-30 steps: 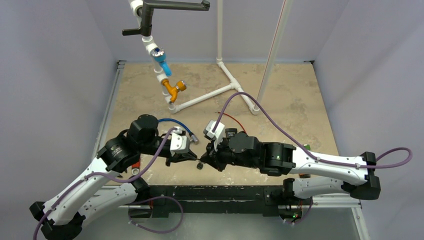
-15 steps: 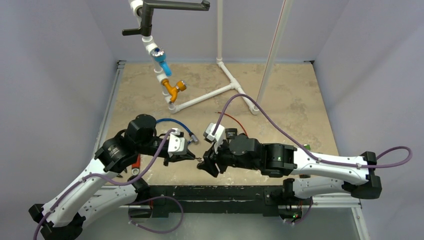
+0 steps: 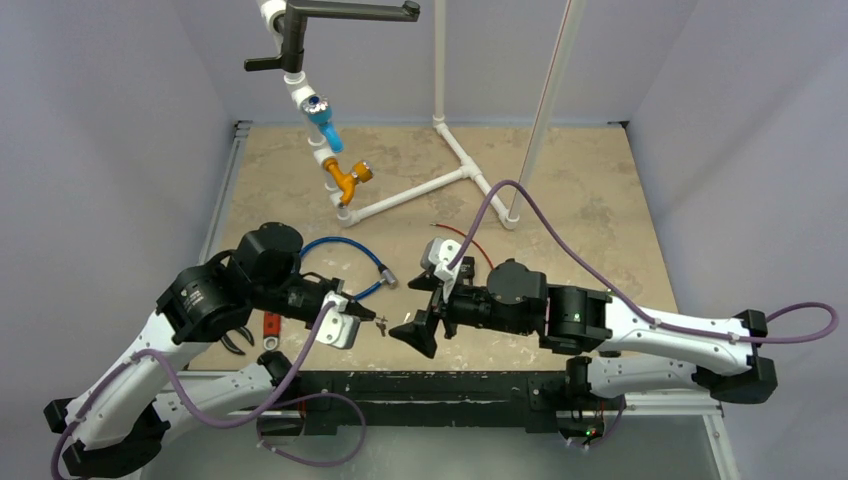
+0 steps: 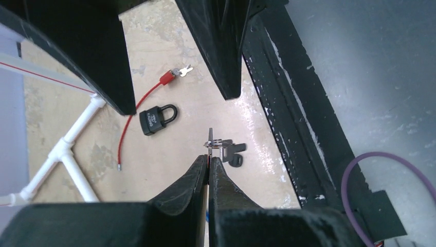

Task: Unlock with the key
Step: Pick up the key from the center of the board.

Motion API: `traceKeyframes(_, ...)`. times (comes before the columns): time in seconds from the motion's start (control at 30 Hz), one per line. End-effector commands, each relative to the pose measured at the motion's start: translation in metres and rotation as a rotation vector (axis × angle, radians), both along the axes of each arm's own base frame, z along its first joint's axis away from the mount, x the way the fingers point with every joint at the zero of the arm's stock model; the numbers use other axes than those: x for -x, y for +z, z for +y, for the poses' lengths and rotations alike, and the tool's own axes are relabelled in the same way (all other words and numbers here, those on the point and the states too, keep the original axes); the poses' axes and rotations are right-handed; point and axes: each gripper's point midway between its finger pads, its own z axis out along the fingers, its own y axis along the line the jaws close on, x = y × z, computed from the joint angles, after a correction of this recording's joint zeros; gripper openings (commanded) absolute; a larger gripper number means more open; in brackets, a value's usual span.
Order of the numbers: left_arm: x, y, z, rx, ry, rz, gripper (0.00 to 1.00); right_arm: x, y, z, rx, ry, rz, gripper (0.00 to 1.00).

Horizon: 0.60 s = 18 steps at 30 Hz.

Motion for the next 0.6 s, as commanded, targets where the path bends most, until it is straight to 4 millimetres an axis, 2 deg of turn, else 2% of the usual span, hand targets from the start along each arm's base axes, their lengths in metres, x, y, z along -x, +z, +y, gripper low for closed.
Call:
traceKeyframes(0.0, 0.003, 0.005, 0.012, -0.083, -0.086, -0.12, 0.0, 0.007, 0.022, 0.018, -0.087, 0.123, -0.091, 0.91)
traceKeyframes(0.13, -0.002, 0.022, 0.008, -0.023, -0.068, -0.173, 0.0, 0.018, 0.018, 0.031, -0.09, 0.225, -0.104, 0.91)
traceKeyframes(0.23, -0.002, 0.035, 0.004, 0.011, -0.037, -0.141, 0.0, 0.021, 0.015, 0.039, -0.079, 0.258, -0.103, 0.89)
traceKeyframes(0.3, -0.001, 0.041, 0.003, 0.034, -0.028, -0.125, 0.0, 0.021, 0.021, 0.042, -0.1, 0.274, -0.115, 0.87)
traceKeyframes(0.4, 0.001, 0.046, 0.001, 0.061, -0.004, -0.091, 0.0, 0.02, 0.031, 0.042, -0.119, 0.28, -0.136, 0.82)
traceKeyframes(0.57, 0.003, 0.053, 0.0, 0.094, 0.014, -0.048, 0.0, 0.019, 0.036, 0.037, -0.134, 0.302, -0.128, 0.72)
